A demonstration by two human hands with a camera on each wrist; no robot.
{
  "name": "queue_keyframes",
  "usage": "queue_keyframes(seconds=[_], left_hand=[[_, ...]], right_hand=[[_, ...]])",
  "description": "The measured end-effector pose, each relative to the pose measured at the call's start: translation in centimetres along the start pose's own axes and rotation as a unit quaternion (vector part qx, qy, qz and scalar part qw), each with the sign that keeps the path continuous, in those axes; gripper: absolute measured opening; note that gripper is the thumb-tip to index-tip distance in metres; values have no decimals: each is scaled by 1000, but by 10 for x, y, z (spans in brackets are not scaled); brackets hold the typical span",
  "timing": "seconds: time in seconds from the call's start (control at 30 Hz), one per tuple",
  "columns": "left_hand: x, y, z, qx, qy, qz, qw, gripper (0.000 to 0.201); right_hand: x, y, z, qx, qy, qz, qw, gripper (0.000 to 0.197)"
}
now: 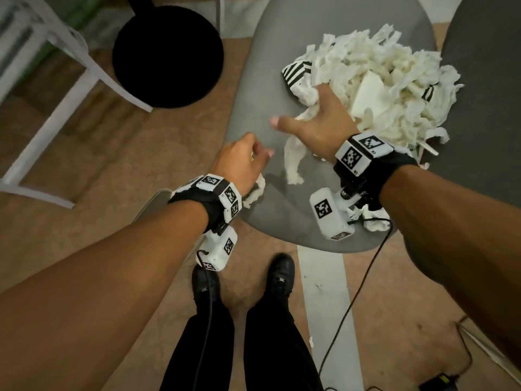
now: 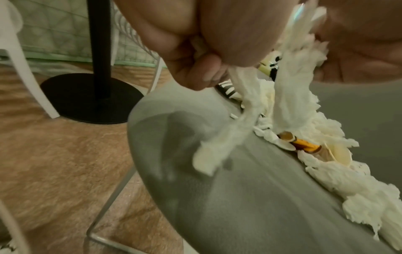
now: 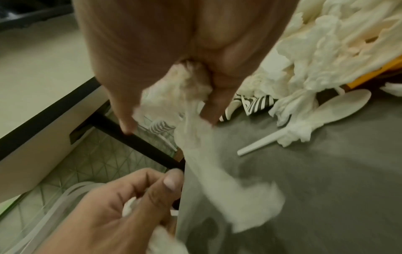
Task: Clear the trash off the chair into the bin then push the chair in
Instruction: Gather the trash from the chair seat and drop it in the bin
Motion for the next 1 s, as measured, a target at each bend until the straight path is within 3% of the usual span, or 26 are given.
queue_keyframes(seconds=[0.07, 0.13, 0.2, 0.33, 0.47, 0.63, 0.7, 0.77, 0.87, 0.93, 1.0], left_hand=[[-4, -5, -13, -30, 4, 3, 1000, 24], [-5, -9, -25, -44, -9, 4, 999, 9], [-9, -13, -38, -62, -27, 14, 998, 13], [-12, -30, -74, -138, -117, 17, 983, 21], [-35, -48, -114, -142, -10, 76, 987, 18], [-35, -84, -191, -232, 26, 114, 966, 63], [-30, -95, -220, -250, 27, 122, 960, 66], [-24, -106, -242, -264, 15, 120, 957, 57], [-4, -120, -275, -327, -50, 90, 939, 21], [15, -130, -298, -377, -101, 64, 919, 20], [23, -135, -312, -383, -117, 60, 914, 28]], right_hand=[[20, 1, 13, 15, -56, -53, 997, 63], [39, 2, 21, 22, -121, -81, 989, 38], [59, -1, 23, 32, -121, -97, 987, 25], [100, -13, 26, 92, -1, -114, 989, 33], [141, -28, 5, 99, 12, -92, 991, 31], [212, -62, -3, 137, 15, -148, 979, 63], [237, -69, -2, 112, -4, -147, 983, 55], [268, -78, 5, 99, -9, -166, 981, 43], [315, -90, 27, 121, -14, -214, 969, 32], [341, -94, 45, 138, -34, -241, 960, 33], [359, -97, 56, 126, -75, -270, 952, 42]])
Point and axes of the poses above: each hand's wrist, its own y-axis towards the middle knuckle, its own x-axis out of the palm, z = x × y, the point moved 9 cm from there along y, towards the middle knuckle, and after that the axes turned 13 degrees about y, right-handed, at the moved point
